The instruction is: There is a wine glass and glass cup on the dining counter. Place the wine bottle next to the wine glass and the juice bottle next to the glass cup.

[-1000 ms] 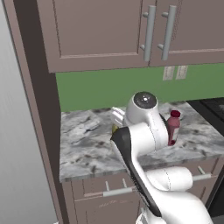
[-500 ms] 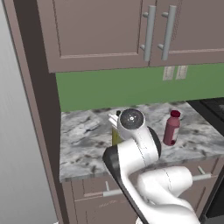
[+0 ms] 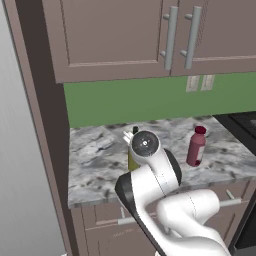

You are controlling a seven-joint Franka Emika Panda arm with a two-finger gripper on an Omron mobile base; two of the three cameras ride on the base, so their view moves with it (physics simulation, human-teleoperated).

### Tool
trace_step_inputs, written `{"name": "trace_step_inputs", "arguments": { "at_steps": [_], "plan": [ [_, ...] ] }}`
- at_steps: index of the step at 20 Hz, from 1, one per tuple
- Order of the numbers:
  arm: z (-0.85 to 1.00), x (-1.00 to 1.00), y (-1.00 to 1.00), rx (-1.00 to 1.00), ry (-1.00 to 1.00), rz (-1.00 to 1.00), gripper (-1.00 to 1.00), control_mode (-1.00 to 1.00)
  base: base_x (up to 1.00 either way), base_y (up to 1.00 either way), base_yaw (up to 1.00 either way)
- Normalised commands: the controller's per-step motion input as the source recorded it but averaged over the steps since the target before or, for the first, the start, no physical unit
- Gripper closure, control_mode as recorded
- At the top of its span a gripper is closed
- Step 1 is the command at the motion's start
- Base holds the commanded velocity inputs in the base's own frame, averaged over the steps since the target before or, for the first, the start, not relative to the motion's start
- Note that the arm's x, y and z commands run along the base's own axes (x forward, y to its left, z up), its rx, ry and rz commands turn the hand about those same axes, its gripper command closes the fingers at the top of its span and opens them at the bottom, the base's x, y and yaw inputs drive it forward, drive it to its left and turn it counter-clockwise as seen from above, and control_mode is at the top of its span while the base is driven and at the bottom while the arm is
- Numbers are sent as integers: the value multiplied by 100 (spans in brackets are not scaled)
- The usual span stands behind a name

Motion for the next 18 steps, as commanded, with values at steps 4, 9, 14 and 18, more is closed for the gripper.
{"name": "trace_step_inputs", "arguments": {
  "at_steps": [4, 9, 14, 18],
  "plan": [
    [0, 1, 0, 0, 0, 0, -100, -100, 0, 0, 0],
    [-2, 5, -2, 0, 0, 0, -100, -100, 0, 0, 0],
    [-7, 12, -6, -3, 0, 0, -100, -100, 0, 0, 0],
    [-10, 15, -7, -8, 0, 0, -100, -100, 0, 0, 0]
  ]
}}
